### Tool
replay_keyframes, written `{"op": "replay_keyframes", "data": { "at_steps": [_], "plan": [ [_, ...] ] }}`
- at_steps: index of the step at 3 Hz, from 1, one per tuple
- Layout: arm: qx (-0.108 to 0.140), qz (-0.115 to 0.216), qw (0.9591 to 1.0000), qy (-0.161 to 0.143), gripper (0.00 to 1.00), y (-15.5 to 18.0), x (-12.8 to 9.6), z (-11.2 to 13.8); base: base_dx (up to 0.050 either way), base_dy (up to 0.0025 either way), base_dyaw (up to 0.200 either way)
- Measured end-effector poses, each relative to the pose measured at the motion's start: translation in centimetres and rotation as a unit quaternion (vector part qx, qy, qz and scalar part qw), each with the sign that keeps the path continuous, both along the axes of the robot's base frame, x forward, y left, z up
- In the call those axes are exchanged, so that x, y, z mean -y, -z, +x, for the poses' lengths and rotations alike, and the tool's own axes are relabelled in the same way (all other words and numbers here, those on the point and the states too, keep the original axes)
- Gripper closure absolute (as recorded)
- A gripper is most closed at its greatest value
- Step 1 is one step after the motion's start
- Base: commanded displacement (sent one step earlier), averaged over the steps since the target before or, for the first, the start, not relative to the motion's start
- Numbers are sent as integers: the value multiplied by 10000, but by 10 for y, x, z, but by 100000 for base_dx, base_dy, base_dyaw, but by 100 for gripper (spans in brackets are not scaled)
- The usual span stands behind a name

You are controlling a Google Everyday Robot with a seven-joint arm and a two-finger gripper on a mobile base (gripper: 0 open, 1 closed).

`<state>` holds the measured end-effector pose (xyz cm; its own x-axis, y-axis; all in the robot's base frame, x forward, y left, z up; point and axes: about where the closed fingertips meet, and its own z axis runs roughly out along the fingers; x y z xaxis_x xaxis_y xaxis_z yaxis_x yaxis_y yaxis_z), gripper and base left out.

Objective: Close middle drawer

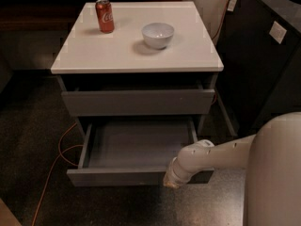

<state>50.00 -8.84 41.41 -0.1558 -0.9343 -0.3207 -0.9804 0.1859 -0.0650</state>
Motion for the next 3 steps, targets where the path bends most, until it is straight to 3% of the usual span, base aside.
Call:
{"op": "replay_keyframes", "data": {
  "at_steps": [1,3],
  "plan": [
    [98,-9,10000,13,100,1,-3,6,0,0,0],
    [534,4,9985,80,100,0,-6,40,0,0,0]
  ]
}}
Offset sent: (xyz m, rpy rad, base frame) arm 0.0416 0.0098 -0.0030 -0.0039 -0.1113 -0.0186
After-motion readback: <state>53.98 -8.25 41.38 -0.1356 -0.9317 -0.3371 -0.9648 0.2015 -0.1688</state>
